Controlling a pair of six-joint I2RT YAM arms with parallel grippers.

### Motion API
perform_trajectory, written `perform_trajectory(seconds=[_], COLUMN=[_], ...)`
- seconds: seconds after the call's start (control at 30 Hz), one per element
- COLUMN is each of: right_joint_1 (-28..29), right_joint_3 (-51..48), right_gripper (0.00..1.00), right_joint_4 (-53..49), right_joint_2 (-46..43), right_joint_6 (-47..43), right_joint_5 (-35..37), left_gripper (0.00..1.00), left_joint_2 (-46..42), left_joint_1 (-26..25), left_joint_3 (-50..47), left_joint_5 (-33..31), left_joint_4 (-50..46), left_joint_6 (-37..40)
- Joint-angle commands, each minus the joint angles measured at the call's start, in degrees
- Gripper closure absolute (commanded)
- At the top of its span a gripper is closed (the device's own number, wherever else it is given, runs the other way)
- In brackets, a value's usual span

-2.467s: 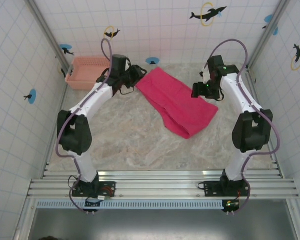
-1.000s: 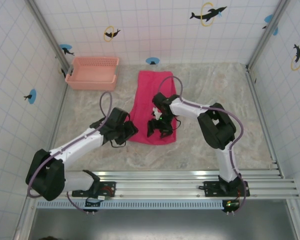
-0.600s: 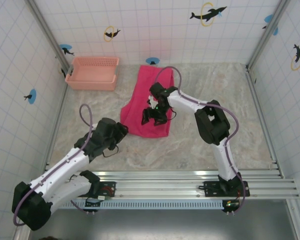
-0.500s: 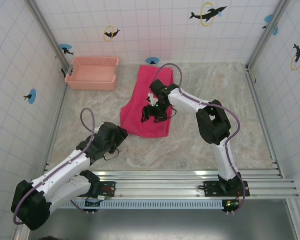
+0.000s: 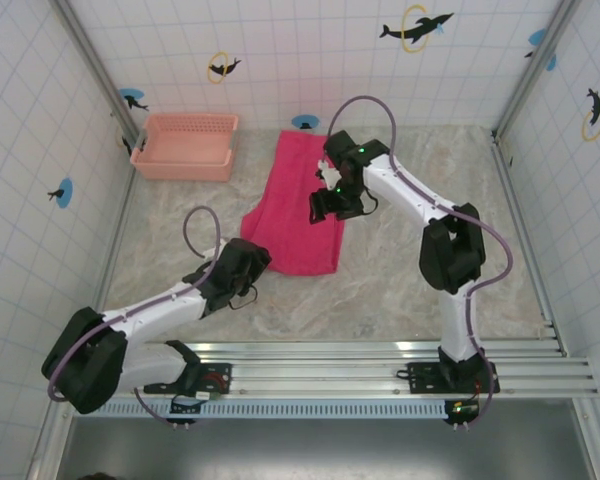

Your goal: Roll up the long pants

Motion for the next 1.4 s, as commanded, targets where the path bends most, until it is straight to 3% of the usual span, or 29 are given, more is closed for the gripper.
perform_trajectory(seconds=[0.0, 0.3, 0.4, 0.53, 0.57, 0.7, 0.83, 0.9, 1.0, 1.17, 1.37], right_joint_1=[-1.38, -1.54, -0.59, 0.7, 0.91, 1.93, 2.98, 3.53, 4.88, 6.92, 9.2], right_joint_3=[0.7, -1.42, -3.13, -6.1, -6.85, -10.3, -12.72, -13.23, -13.63, -15.3, -18.58], right_gripper=[0.21, 0.21, 0.21, 0.21, 0.21, 0.21, 0.21, 0.21, 0.21, 0.21, 0.21], right_joint_4=[-3.39, -4.75, -4.71, -4.71, -4.71, -4.76, -4.89, -4.86, -4.89, -3.91, 1.03], right_joint_2=[-3.02, -6.58, -8.37, -11.08, -11.72, -14.42, -16.02, -16.53, -17.17, -18.1, -19.98], right_joint_6=[-2.08, -3.91, -4.35, -4.72, -4.78, -6.01, -6.92, -7.32, -8.43, -10.15, -12.24], right_joint_5=[0.85, 1.33, 1.33, 2.94, 2.68, 3.65, 4.54, 5.48, 6.88, 10.43, 17.49], left_gripper=[0.18, 0.2, 0.28, 0.58, 0.61, 0.63, 0.59, 0.66, 1.0, 1.0, 1.0], left_joint_2=[1.47, 6.59, 7.81, 10.14, 10.98, 15.25, 19.37, 21.28, 23.41, 21.95, 13.48], left_joint_1=[-0.65, -2.57, -2.65, -2.65, -2.45, -0.74, -0.44, -0.33, -0.23, -0.21, -0.19], left_joint_3=[1.26, 0.98, -0.18, -2.49, -3.07, -5.45, -4.77, -3.48, -1.01, 2.76, 11.63], left_joint_5=[-2.93, -6.76, -8.54, -11.59, -11.92, -10.81, -9.94, -9.23, -7.7, -6.48, -6.62], left_joint_4=[2.21, 2.86, 3.87, 6.61, 7.97, 13.49, 16.18, 16.48, 13.95, 5.08, -19.62], left_joint_6=[-1.35, -3.94, -5.08, -6.97, -6.92, -6.34, -5.77, -5.05, -4.66, -3.85, -2.15])
